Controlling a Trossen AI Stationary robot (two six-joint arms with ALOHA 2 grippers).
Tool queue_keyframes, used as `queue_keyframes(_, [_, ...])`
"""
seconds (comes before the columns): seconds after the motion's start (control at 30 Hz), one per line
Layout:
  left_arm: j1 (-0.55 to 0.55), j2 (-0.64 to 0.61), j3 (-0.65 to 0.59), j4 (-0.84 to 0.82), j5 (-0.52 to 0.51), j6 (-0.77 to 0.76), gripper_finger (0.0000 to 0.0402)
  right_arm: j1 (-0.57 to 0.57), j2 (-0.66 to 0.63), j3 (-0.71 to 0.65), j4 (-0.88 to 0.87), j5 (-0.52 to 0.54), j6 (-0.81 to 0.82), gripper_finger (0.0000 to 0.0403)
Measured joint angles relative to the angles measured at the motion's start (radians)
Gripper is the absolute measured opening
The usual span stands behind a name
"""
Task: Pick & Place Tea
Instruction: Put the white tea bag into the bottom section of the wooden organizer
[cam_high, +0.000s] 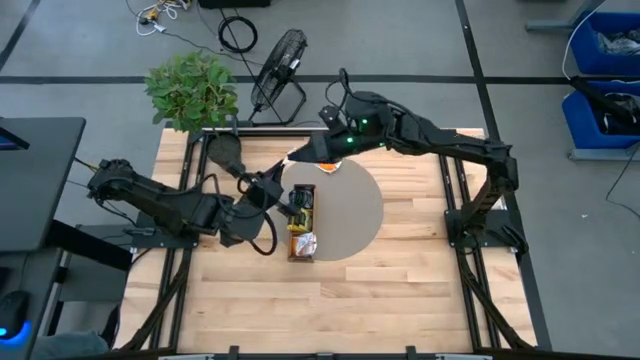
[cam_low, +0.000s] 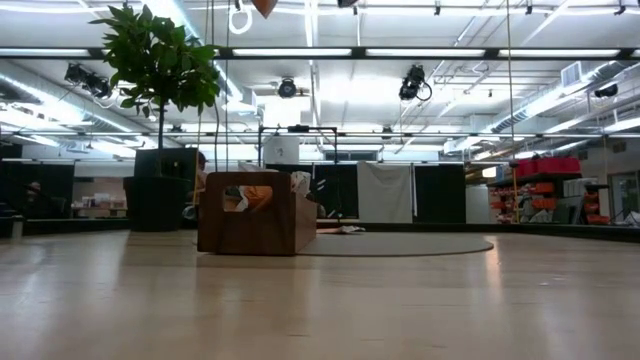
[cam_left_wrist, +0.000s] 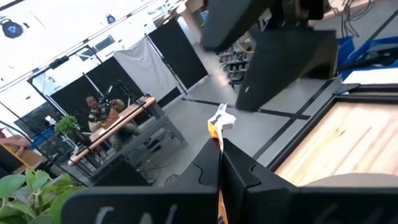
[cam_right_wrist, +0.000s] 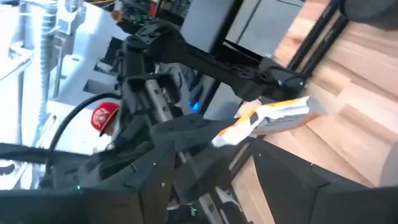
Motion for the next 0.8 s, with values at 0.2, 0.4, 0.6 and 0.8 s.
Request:
queue_keyframes(0.2, [0.001, 0.000, 0.000, 0.007, 0.000, 0.048, 0.0001, -0.003, 0.031, 0.002, 0.012, 0.000, 0.048, 0.0221])
queue_keyframes(0.4, [0.000, 0.000, 0.000, 0.007, 0.001, 0.053, 0.0001, -0.014, 0.055, 0.000, 0.011, 0.025, 0.052, 0.0219])
queue_keyframes(0.6, [0.000, 0.000, 0.000, 0.001, 0.001, 0.055, 0.0001, -0.023, 0.059, 0.000, 0.016, 0.042, 0.056, 0.0218])
queue_keyframes(0.8, [0.000, 0.000, 0.000, -0.009, 0.001, 0.055, 0.0001, -0.036, 0.059, 0.000, 0.022, 0.046, 0.056, 0.0198])
